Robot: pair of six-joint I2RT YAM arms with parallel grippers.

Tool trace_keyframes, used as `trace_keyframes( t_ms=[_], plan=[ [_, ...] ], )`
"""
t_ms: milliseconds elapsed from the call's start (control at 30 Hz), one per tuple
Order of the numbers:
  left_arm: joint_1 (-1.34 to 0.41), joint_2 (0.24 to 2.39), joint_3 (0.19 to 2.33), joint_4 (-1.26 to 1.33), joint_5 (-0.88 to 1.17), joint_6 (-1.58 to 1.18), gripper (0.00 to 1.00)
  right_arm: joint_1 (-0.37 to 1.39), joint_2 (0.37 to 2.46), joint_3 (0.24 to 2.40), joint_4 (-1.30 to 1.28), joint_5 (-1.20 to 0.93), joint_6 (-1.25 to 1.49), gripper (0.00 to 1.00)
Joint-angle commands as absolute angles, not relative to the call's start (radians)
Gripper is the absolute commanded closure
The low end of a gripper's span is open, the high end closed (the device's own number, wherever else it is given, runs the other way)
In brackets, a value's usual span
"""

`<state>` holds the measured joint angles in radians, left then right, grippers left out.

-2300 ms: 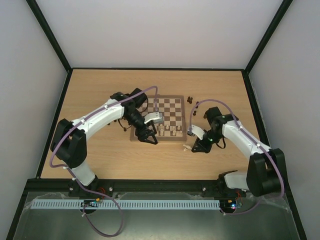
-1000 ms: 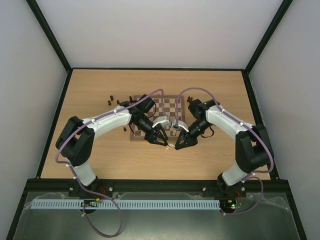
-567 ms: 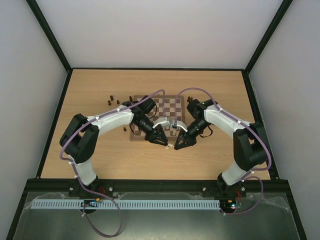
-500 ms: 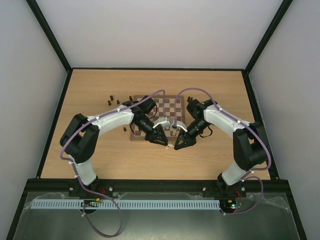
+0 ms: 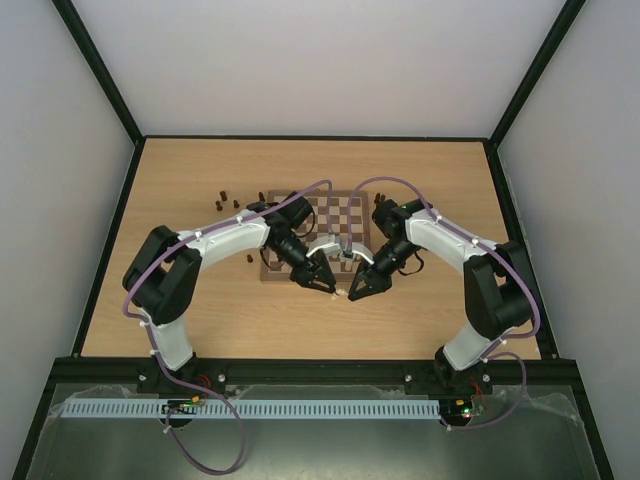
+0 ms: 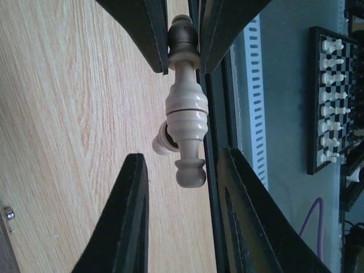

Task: Set up the chess pieces on the board
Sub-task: Pick up the chess piece at the center of the board.

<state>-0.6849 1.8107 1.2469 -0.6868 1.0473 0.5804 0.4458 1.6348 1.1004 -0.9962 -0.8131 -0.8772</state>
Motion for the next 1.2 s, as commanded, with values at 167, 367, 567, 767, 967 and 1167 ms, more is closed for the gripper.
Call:
trace_keyframes(
  t_ms=[167,367,567,767,967,1167],
  plan=[
    [-0.721,1.856,1.262,-0.743,1.041,0.624,0.77,0.449,1.642,1.141,-0.980,-0.866,-0.868,0.93],
    [-0.727,1.873,1.272,-0.754,1.037,0.625,0.87,0.449,1.642,1.145,-0.978,-0.867,-0.864,0.93],
    [-0.728,1.879,1.284,-0.790,1.038,0.648,0.93,0.449,1.640,1.139,-0.967,-0.860,-0.858,0.93],
    [-0.726,1.878,1.289,-0.812,1.033,0.667,0.93,0.449,1.630,1.116,-0.948,-0.827,-0.842,0.94],
    [-0.720,1.884,1.287,-0.828,1.020,0.680,0.94,0.449,1.616,1.085,-0.920,-0.797,-0.825,0.94],
    [-0.710,1.885,1.276,-0.831,0.999,0.682,0.95,0.448,1.600,1.057,-0.903,-0.772,-0.815,0.94]
  ],
)
